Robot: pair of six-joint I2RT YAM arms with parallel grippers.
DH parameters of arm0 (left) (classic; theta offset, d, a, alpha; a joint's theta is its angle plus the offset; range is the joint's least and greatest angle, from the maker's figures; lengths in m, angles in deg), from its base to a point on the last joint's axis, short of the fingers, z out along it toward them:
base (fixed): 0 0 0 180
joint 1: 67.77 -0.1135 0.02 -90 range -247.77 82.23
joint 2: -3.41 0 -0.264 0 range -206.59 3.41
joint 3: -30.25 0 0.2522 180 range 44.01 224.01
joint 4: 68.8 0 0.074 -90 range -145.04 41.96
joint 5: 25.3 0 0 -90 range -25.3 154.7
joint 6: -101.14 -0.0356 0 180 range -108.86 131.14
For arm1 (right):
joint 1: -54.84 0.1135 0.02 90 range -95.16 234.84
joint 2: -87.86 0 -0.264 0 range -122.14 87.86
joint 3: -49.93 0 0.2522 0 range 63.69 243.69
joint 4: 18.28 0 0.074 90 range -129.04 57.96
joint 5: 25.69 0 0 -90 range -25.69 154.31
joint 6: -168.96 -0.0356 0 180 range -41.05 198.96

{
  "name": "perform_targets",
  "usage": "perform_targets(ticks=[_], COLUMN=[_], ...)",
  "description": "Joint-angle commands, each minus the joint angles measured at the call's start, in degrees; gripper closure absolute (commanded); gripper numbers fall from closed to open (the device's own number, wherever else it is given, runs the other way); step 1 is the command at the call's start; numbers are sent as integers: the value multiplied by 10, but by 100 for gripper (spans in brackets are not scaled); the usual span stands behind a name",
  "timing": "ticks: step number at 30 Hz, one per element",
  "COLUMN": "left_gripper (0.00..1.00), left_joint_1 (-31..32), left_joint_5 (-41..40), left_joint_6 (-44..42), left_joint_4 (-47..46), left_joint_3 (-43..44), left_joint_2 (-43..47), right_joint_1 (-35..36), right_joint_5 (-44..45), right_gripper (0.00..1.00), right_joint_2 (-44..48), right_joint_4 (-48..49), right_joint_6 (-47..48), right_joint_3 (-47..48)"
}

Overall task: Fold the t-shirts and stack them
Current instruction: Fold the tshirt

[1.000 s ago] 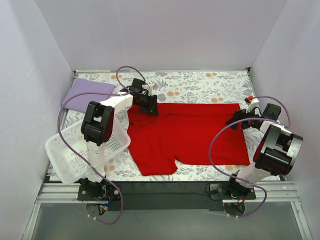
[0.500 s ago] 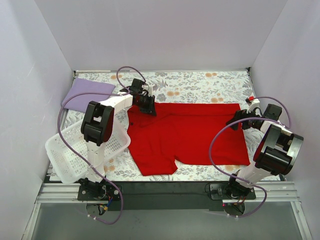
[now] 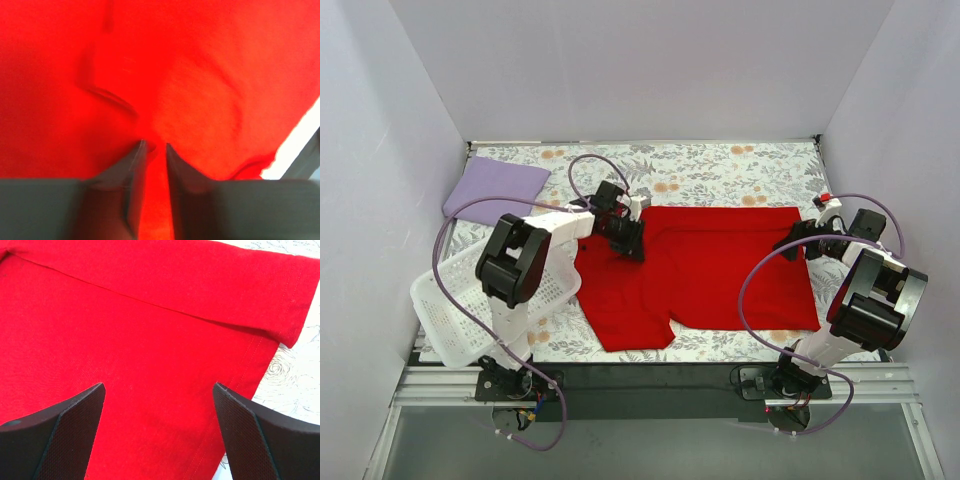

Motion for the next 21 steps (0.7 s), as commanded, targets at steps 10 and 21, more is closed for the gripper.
perform_targets(ticks=[10,21], left_gripper=[50,48], left_joint_1=[32,31], left_joint_5=[-123,-172], left_joint_6=[35,77], left_joint_4=[-173,-103], left_joint_3=[-167,-8], left_joint_2=[273,88], right_joint_1=[-4,-5], right_joint_5=[-28,-34], right_gripper=[5,4], right_joint_2=[-8,-20], right_joint_4=[-25,-52], right_joint_6=[16,27], right_joint_3=[29,42])
